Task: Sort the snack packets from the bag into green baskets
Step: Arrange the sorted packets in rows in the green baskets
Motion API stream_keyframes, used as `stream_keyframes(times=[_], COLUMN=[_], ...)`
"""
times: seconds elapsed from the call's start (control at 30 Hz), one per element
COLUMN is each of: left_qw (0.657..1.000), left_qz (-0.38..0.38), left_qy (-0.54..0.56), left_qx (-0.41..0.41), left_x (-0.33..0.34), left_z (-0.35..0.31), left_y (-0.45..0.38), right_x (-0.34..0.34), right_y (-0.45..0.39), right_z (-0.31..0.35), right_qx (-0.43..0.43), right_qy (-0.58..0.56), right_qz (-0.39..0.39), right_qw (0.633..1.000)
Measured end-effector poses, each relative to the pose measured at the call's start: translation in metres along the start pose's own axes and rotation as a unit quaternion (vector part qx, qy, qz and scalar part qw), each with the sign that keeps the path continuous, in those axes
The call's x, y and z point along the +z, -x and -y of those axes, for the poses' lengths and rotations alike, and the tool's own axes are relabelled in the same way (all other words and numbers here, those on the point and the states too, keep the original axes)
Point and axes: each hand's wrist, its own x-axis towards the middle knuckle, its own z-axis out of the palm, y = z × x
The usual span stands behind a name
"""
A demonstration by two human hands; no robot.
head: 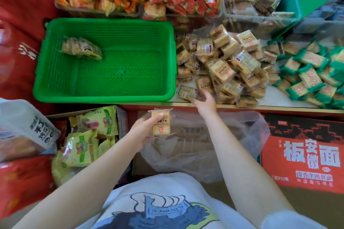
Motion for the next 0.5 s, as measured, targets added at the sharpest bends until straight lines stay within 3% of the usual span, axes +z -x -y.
stream_keyframes(times=[0.27, 0.5], left_qw=[0.999, 0.998], left_qz=[0.0, 0.038], left_qy=[0.032, 0.046], left_qx=[-0.001, -0.011], left_x=[-0.013, -0.019], left_z=[0.006, 0.001], left_y=[0.006, 0.012], right_x=[0.009, 0.001], right_y=[-0.032, -0.013], right_z=[0.001, -0.004], right_qx=[-0.032, -0.133], right_qy=[0.205, 0.306], right_qz=[0.011, -0.124], right_qw=[0.978, 0.934])
